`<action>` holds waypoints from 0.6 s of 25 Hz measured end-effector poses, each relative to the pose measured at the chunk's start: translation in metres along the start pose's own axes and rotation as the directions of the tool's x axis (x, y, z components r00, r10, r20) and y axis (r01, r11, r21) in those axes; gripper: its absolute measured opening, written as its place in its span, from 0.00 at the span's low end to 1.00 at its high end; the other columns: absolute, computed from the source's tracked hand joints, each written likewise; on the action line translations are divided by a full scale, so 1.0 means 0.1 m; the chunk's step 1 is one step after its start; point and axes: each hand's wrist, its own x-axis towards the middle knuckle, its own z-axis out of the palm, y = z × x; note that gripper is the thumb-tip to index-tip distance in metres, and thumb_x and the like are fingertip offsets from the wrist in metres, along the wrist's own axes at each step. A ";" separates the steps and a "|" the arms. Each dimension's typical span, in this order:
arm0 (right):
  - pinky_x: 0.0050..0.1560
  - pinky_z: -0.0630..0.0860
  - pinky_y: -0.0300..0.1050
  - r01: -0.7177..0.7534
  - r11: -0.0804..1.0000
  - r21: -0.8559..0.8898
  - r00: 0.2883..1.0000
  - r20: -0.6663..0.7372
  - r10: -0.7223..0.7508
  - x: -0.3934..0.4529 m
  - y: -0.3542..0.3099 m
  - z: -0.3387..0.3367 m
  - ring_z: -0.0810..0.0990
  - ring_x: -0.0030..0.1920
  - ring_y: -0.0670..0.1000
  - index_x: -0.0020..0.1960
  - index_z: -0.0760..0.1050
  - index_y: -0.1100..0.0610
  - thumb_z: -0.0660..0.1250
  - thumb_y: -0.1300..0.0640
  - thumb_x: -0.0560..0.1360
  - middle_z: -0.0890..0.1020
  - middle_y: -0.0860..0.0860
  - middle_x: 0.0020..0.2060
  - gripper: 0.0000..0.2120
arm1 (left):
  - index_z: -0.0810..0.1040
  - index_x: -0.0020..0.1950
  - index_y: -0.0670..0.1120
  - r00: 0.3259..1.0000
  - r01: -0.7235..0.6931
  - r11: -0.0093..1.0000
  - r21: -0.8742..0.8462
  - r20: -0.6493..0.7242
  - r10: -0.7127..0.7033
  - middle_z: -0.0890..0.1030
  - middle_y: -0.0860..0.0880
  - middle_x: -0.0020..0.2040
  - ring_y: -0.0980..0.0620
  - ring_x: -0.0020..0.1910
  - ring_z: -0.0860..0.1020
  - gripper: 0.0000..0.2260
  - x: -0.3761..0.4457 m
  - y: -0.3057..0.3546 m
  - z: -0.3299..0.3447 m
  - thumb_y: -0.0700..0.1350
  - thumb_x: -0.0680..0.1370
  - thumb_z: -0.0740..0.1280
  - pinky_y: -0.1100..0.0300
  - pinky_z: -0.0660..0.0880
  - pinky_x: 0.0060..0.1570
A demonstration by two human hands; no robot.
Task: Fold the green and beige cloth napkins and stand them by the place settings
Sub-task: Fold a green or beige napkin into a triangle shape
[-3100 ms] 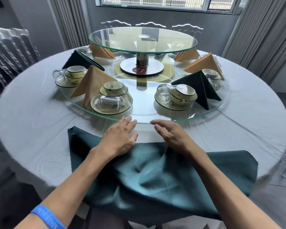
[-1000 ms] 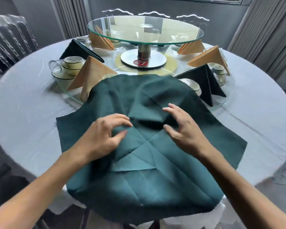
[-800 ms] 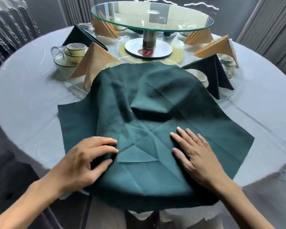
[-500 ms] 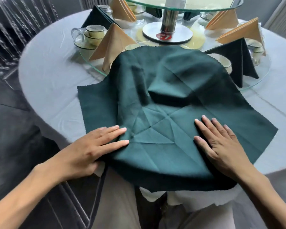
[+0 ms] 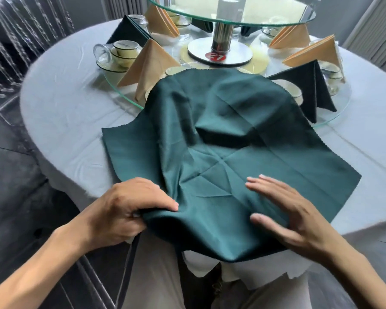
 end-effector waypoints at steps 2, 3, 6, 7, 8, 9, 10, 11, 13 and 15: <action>0.72 0.60 0.41 0.137 0.991 -0.001 0.982 0.128 -0.135 -0.11 -0.20 -0.01 0.61 0.75 0.45 0.75 0.65 0.48 0.67 0.36 0.74 0.66 0.39 0.73 0.33 | 0.84 0.48 0.51 0.993 0.108 0.993 -0.055 -0.033 -0.110 0.85 0.56 0.42 0.57 0.41 0.82 0.13 0.11 0.06 0.06 0.39 0.70 0.63 0.57 0.78 0.39; 0.72 0.58 0.41 0.187 0.981 -0.043 0.965 0.193 -0.175 -0.15 -0.22 0.01 0.59 0.76 0.45 0.76 0.61 0.47 0.67 0.35 0.73 0.63 0.39 0.75 0.37 | 0.83 0.44 0.49 0.974 0.193 0.976 -0.102 -0.103 -0.203 0.83 0.54 0.37 0.57 0.36 0.81 0.10 0.18 0.06 0.09 0.42 0.70 0.62 0.56 0.76 0.34; 0.71 0.60 0.44 0.219 0.953 -0.208 0.958 0.231 -0.169 -0.22 -0.10 0.08 0.61 0.75 0.44 0.79 0.53 0.46 0.71 0.41 0.70 0.62 0.39 0.75 0.44 | 0.76 0.34 0.39 0.855 0.365 0.906 -0.213 -0.307 -0.417 0.72 0.47 0.28 0.55 0.30 0.70 0.15 0.36 0.00 0.14 0.49 0.73 0.61 0.51 0.67 0.26; 0.68 0.64 0.44 0.188 0.957 -0.221 0.972 0.182 -0.149 -0.25 -0.05 0.08 0.64 0.73 0.43 0.78 0.55 0.46 0.71 0.44 0.70 0.66 0.40 0.73 0.42 | 0.73 0.33 0.36 0.843 0.384 0.902 -0.199 -0.324 -0.430 0.68 0.47 0.28 0.54 0.30 0.67 0.19 0.40 -0.02 0.13 0.51 0.74 0.61 0.50 0.65 0.25; 0.65 0.67 0.43 0.154 0.966 -0.207 0.984 0.122 -0.131 -0.29 0.01 0.06 0.67 0.71 0.42 0.77 0.60 0.47 0.71 0.46 0.71 0.71 0.40 0.70 0.38 | 0.72 0.32 0.36 0.849 0.386 0.906 -0.174 -0.317 -0.422 0.66 0.47 0.28 0.55 0.30 0.66 0.21 0.41 -0.04 0.12 0.52 0.75 0.61 0.49 0.65 0.25; 0.63 0.69 0.42 0.124 0.975 -0.185 0.991 0.065 -0.114 -0.33 0.05 0.01 0.70 0.69 0.41 0.74 0.65 0.48 0.69 0.47 0.73 0.74 0.40 0.66 0.32 | 0.71 0.31 0.36 0.866 0.381 0.913 -0.149 -0.290 -0.409 0.66 0.46 0.27 0.54 0.29 0.66 0.21 0.41 -0.06 0.10 0.52 0.75 0.61 0.49 0.64 0.24; 0.61 0.70 0.42 0.109 0.979 -0.173 0.994 0.015 -0.108 -0.37 0.10 -0.03 0.71 0.67 0.40 0.71 0.70 0.48 0.67 0.47 0.74 0.77 0.40 0.63 0.25 | 0.71 0.31 0.37 0.882 0.374 0.918 -0.135 -0.253 -0.397 0.66 0.45 0.27 0.54 0.29 0.66 0.22 0.39 -0.07 0.08 0.53 0.76 0.61 0.49 0.65 0.24; 0.59 0.72 0.42 0.103 0.979 -0.175 0.994 -0.025 -0.109 -0.41 0.16 -0.07 0.73 0.66 0.40 0.67 0.75 0.49 0.64 0.48 0.76 0.79 0.39 0.60 0.20 | 0.70 0.31 0.38 0.894 0.372 0.919 -0.132 -0.215 -0.393 0.67 0.43 0.27 0.54 0.29 0.66 0.22 0.36 -0.09 0.06 0.53 0.76 0.61 0.49 0.65 0.25; 0.55 0.74 0.45 0.069 0.981 -0.179 0.992 -0.088 -0.086 -0.45 0.28 -0.13 0.78 0.61 0.42 0.59 0.80 0.50 0.61 0.48 0.78 0.82 0.40 0.56 0.14 | 0.73 0.32 0.39 0.898 0.390 0.911 -0.135 -0.162 -0.409 0.70 0.43 0.27 0.54 0.30 0.68 0.20 0.33 -0.11 0.04 0.53 0.76 0.60 0.48 0.68 0.26; 0.49 0.75 0.46 -0.012 0.995 -0.104 0.993 -0.119 0.000 -0.46 0.34 -0.21 0.81 0.54 0.44 0.54 0.79 0.46 0.59 0.45 0.80 0.82 0.39 0.50 0.12 | 0.77 0.33 0.40 0.893 0.416 0.904 -0.101 -0.144 -0.426 0.70 0.51 0.28 0.56 0.30 0.69 0.18 0.30 -0.10 0.02 0.52 0.73 0.58 0.51 0.70 0.27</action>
